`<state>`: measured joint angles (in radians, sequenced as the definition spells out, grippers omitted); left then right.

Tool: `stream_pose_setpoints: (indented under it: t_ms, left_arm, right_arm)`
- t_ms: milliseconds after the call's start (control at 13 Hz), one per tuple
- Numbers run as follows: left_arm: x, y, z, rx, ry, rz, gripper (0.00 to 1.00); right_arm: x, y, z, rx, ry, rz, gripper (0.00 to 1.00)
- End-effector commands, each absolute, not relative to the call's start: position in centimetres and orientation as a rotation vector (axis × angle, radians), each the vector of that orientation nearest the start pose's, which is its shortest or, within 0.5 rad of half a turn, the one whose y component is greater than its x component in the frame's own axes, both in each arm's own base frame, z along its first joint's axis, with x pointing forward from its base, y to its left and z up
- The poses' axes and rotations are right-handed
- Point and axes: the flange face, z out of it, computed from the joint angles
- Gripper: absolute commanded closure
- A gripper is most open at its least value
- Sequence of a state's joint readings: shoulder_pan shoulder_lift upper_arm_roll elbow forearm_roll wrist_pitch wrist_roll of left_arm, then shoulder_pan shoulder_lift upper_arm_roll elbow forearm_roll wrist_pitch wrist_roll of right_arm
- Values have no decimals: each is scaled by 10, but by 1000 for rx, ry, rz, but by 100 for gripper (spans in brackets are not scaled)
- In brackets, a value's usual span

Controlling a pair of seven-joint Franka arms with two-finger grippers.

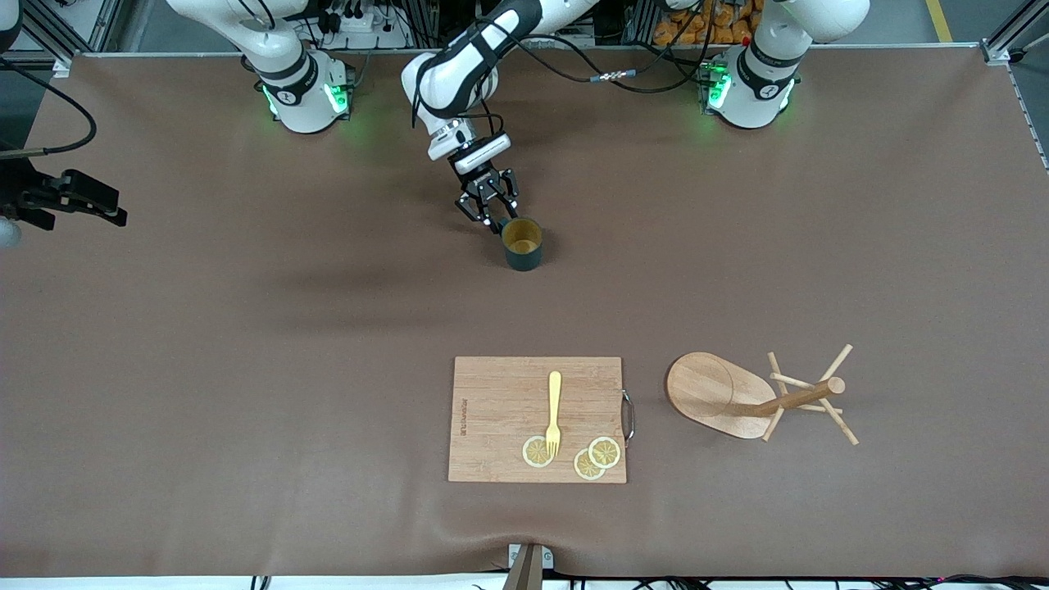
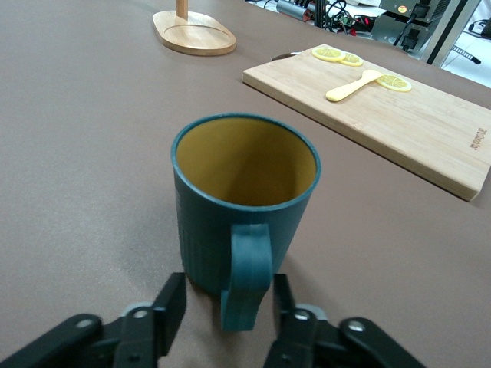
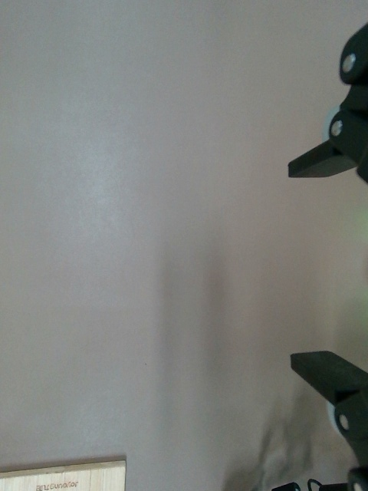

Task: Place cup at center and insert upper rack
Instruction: 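Lower the left gripper onto the mug handle and close it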

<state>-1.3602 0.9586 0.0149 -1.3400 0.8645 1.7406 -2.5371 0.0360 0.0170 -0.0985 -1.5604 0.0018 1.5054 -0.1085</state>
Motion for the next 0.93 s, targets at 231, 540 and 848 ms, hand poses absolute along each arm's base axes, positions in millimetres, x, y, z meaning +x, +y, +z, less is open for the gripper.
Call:
stream_pose_setpoints:
  t_ms: [231,540,848]
  left_arm:
    - [227,-658,139,-2425,-1026,-1363,51]
    - [231,-657,139,-2431,-1035,-1354,59]
    - [232,-657,139,-2435,-1038,-1350,72]
  right_arm:
    - [543,-39,621,-3118,-51,112,0]
    - [543,-40,620,-3116,-42,129,0]
    - [543,-41,620,-3116,-39,129,0]
